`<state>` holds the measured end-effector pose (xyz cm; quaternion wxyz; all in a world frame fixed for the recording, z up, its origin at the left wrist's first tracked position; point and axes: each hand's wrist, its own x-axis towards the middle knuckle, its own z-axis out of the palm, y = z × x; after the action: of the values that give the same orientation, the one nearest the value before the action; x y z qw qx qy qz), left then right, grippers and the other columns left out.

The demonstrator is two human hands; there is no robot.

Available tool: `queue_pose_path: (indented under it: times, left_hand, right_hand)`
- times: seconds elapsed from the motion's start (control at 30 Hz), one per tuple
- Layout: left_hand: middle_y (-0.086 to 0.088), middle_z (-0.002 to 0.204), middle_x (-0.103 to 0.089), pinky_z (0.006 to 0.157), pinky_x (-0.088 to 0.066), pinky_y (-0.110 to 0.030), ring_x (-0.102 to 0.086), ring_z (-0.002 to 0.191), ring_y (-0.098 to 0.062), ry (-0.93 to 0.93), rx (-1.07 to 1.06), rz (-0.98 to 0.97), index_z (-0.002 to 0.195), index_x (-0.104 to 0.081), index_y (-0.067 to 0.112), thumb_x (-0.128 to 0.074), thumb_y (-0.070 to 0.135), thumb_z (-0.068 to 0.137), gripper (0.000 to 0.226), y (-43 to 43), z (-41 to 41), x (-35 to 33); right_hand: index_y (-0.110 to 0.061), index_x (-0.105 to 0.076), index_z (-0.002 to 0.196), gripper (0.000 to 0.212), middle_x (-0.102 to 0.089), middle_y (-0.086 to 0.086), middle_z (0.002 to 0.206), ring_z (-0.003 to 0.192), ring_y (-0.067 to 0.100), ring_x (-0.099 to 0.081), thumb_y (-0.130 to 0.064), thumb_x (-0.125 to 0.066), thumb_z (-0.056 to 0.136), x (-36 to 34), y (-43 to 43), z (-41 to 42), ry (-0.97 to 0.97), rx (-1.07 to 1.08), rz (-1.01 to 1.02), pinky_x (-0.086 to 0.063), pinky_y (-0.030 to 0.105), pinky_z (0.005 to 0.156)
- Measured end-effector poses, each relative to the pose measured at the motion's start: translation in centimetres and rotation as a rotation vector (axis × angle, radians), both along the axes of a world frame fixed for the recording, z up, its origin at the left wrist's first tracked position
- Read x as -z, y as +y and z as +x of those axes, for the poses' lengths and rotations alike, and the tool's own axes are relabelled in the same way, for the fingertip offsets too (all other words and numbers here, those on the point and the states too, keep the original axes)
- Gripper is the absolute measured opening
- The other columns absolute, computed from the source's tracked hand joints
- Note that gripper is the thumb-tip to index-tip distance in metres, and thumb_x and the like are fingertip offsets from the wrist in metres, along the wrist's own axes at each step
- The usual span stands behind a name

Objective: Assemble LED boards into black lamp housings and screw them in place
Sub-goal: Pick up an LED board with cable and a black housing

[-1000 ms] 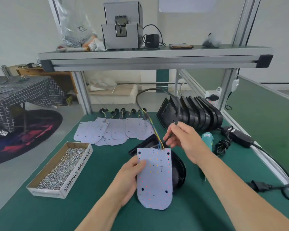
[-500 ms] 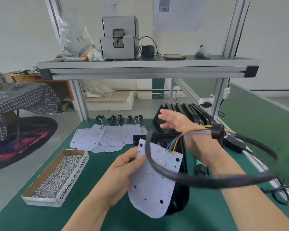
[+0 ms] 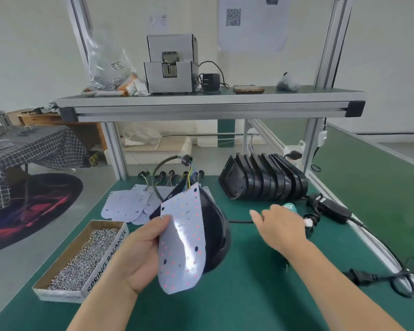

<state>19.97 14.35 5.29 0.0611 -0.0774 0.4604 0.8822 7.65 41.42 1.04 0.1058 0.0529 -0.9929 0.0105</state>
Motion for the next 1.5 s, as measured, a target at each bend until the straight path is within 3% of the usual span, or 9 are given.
queue_pose_path:
  times: [0.23, 0.33, 0.43, 0.5, 0.6, 0.8, 1.0, 1.3, 1.5]
  left_hand:
    - [-0.025, 0.11, -0.071, 0.073, -0.062, -0.039, -0.072, 0.088, -0.032, 0.106, -0.038, -0.24, 0.115, -0.066, -0.009, -0.058, 0.02, 0.089, 0.04, -2.4, 1.1, -0.8]
    - [-0.032, 0.117, -0.067, 0.088, -0.055, -0.051, -0.067, 0.098, -0.038, 0.1, -0.014, -0.426, 0.115, -0.061, -0.013, -0.062, 0.022, 0.087, 0.045, -1.5, 1.4, -0.5]
    - [-0.036, 0.115, -0.065, 0.095, -0.048, -0.057, -0.065, 0.098, -0.039, 0.104, 0.03, -0.531, 0.111, -0.059, -0.014, -0.066, 0.025, 0.085, 0.047, 0.0, 1.5, -0.6]
    - [-0.035, 0.105, -0.066, 0.083, -0.048, -0.047, -0.064, 0.088, -0.033, 0.131, 0.058, -0.612, 0.102, -0.062, -0.01, -0.071, 0.027, 0.085, 0.042, 0.7, 1.5, -0.7]
    - [-0.019, 0.087, -0.056, 0.074, -0.041, -0.035, -0.055, 0.078, -0.023, 0.192, 0.069, -0.808, 0.084, -0.059, -0.004, -0.072, 0.037, 0.083, 0.042, 1.1, 1.4, -1.0]
    - [-0.01, 0.089, -0.043, 0.07, -0.034, -0.021, -0.05, 0.091, -0.013, 0.268, -0.077, -1.152, 0.057, -0.046, 0.026, -0.065, 0.037, 0.088, 0.038, 1.2, 1.5, -1.2]
    - [-0.004, 0.099, -0.044, 0.059, -0.034, -0.014, -0.047, 0.073, -0.007, 0.295, -0.14, -1.261, 0.07, -0.054, 0.009, -0.066, 0.024, 0.093, 0.029, 1.1, 1.1, -0.4]
    - [-0.001, 0.101, -0.042, 0.076, -0.038, -0.017, -0.048, 0.086, -0.009, 0.401, -0.039, -1.363, 0.075, -0.057, 0.012, -0.065, 0.028, 0.094, 0.026, 1.2, 1.6, -0.5]
    - [0.023, 0.096, -0.034, 0.071, -0.036, -0.012, -0.047, 0.084, -0.004, 0.508, 0.13, -1.415, 0.072, -0.049, 0.032, -0.059, 0.033, 0.097, 0.027, 1.1, 2.5, -1.8]
  right_hand:
    - [-0.017, -0.066, 0.118, 0.05, -0.055, 0.003, 0.121, 0.114, 0.024, -0.05, -0.052, -0.032, 0.106, 1.0, 3.3, -2.2, -0.023, 0.117, 0.217, -0.045, 0.034, 0.095]
    - [-0.016, -0.058, 0.133, 0.036, -0.05, 0.006, 0.135, 0.125, 0.023, -0.047, -0.036, -0.052, 0.103, -2.6, 1.2, -1.4, -0.024, -0.105, -0.295, -0.045, 0.038, 0.102]
    - [-0.038, -0.062, 0.131, 0.04, -0.061, -0.006, 0.123, 0.086, 0.004, -0.06, -0.026, -0.058, 0.092, -8.8, -2.8, 1.5, -0.241, -0.57, -1.111, -0.049, 0.021, 0.074]
    - [-0.046, -0.063, 0.128, 0.041, -0.062, -0.012, 0.114, 0.078, 0.001, -0.057, -0.032, -0.056, 0.09, -11.7, -4.4, 2.7, -0.316, -0.721, -0.978, -0.045, 0.014, 0.07]
    - [-0.025, -0.074, 0.119, 0.025, -0.064, -0.003, 0.106, 0.082, 0.007, -0.053, -0.026, -0.064, 0.096, -13.0, -5.9, 3.2, -0.085, -0.728, -0.411, -0.042, 0.018, 0.082]
    - [-0.016, -0.063, 0.104, 0.027, -0.06, -0.003, 0.1, 0.087, 0.011, -0.058, -0.026, -0.079, 0.085, -11.2, -5.9, 3.8, 0.025, -0.721, -0.594, -0.046, 0.026, 0.082]
    - [-0.009, -0.066, 0.095, 0.021, -0.06, 0.001, 0.086, 0.078, 0.02, -0.056, -0.021, -0.079, 0.085, -9.4, -6.5, 5.6, 0.387, -0.745, -0.493, -0.049, 0.037, 0.074]
    - [-0.007, -0.076, 0.111, 0.021, -0.076, 0.004, 0.101, 0.091, 0.015, -0.071, -0.011, -0.075, 0.091, -9.8, -6.1, 5.2, -0.047, -0.927, -0.606, -0.055, 0.032, 0.086]
    - [-0.01, -0.069, 0.084, 0.007, -0.059, -0.006, 0.077, 0.075, 0.014, -0.054, -0.01, -0.076, 0.085, -9.3, -6.4, 5.3, 0.105, -0.907, -0.432, -0.048, 0.039, 0.072]
